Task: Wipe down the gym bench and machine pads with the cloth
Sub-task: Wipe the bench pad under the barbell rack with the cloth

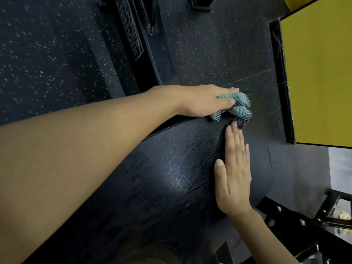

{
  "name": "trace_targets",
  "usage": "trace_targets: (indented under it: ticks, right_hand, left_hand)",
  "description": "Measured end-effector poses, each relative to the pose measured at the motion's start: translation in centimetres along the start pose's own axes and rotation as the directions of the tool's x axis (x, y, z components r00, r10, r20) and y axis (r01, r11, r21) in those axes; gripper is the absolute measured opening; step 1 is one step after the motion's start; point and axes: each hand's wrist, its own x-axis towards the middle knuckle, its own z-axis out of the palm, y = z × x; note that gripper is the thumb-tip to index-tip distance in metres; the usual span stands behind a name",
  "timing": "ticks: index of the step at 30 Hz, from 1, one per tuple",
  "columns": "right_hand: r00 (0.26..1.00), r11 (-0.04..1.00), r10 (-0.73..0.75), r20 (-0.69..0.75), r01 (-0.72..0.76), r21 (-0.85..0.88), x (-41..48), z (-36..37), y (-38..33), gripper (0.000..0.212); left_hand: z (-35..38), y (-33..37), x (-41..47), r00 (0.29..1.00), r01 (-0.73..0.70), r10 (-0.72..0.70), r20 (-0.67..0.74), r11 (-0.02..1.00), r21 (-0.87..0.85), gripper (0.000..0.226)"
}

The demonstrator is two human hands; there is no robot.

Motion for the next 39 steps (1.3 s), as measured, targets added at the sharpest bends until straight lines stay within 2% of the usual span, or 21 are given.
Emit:
trace_targets:
  ticks: [8,19,29,39]
  right_hand:
    - [1.0,1.0,0.0,-0.003,0.0,-0.014,0.0,0.1,0.1,0.06]
    - [1.0,1.0,-0.003,-0.018,0.003,-0.031,-0.1,0.4,0.2,0.059]
    - [1.0,1.0,0.011,-0.021,-0.011,-0.018,0.0,0.2,-0.2,0.057]
    - [0.986,0.985,0.163,-0.032,-0.161,0.057,-0.6,0.8,-3.2,0.062]
  left_hand:
    - [-1.3,-0.4,-4.6,0.998,0.029,-0.029,0.051,1.0,-0.011,0.05]
    - [0.3,-0.5,-2.1,1.0,0.003,-0.003,-0.008,0.999,0.051,0.056]
    - [-0.5,-1.0,-6.1,1.0,-0.022,0.022,0.0,0.997,0.075,0.051]
    - [-0.5,-0.9,-12.0,1.0,0.024,-0.022,-0.017,0.983,0.18,0.057]
